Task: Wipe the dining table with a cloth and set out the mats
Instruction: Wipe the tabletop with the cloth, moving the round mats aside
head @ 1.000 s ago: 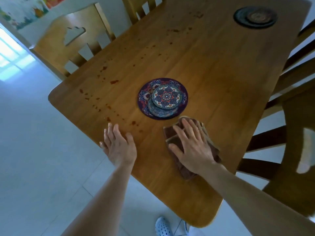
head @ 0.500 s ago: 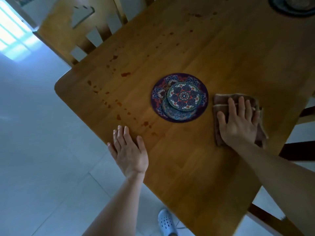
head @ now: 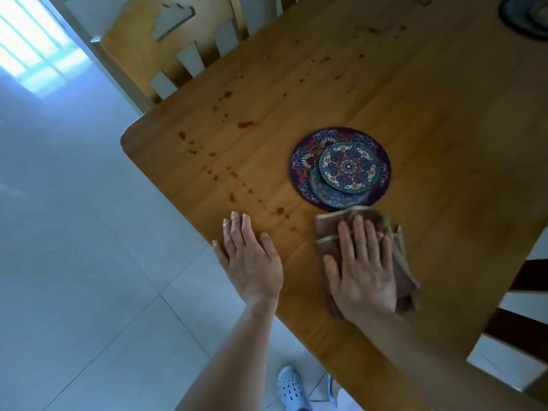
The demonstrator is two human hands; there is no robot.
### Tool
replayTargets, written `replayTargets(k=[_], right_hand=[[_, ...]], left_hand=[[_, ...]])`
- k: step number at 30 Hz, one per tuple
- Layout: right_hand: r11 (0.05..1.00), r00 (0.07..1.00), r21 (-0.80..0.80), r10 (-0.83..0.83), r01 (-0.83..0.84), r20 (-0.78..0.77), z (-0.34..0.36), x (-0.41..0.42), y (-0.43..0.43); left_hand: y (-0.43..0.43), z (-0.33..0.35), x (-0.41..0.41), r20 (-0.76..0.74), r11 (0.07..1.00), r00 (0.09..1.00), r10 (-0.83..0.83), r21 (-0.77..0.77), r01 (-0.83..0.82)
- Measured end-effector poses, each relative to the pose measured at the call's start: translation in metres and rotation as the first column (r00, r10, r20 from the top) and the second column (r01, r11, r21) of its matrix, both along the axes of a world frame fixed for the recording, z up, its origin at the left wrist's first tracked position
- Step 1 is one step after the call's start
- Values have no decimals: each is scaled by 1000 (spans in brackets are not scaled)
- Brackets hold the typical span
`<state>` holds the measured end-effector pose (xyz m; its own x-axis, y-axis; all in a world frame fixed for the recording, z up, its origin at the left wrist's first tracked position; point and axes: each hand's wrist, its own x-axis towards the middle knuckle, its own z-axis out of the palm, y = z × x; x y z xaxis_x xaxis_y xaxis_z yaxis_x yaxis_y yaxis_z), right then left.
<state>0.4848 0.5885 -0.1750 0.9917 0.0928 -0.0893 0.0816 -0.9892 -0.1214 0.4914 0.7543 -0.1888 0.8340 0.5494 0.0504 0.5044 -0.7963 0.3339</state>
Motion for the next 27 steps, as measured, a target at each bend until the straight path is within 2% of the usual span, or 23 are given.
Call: replayTargets(k=[4,11,14,21,25,27], right_hand=[[986,985,4,167,-167,-29,2,6,28],[933,931,-29,355,-358,-79,0,41,83],[907,907,-43,416,-419,-71,-5,57,96],[919,920,-57,387,-390,-61,-12,66,106],[961,961,-27,274,-275,-27,-8,24,86],[977,977,-6,213,-213,-1,-4,1,76]], left_hand=[[0,1,0,78,999,997,11,-37,-8],[1,0,3,233,985,967,102,-159,-66],[4,0,2,251,979,961,116,-194,-68],[4,1,-1,264,965,956,124,-258,-53],[8,2,-6,288,953,953,93,-304,-2],[11,2,-7,237,954,971,44,-299,30]])
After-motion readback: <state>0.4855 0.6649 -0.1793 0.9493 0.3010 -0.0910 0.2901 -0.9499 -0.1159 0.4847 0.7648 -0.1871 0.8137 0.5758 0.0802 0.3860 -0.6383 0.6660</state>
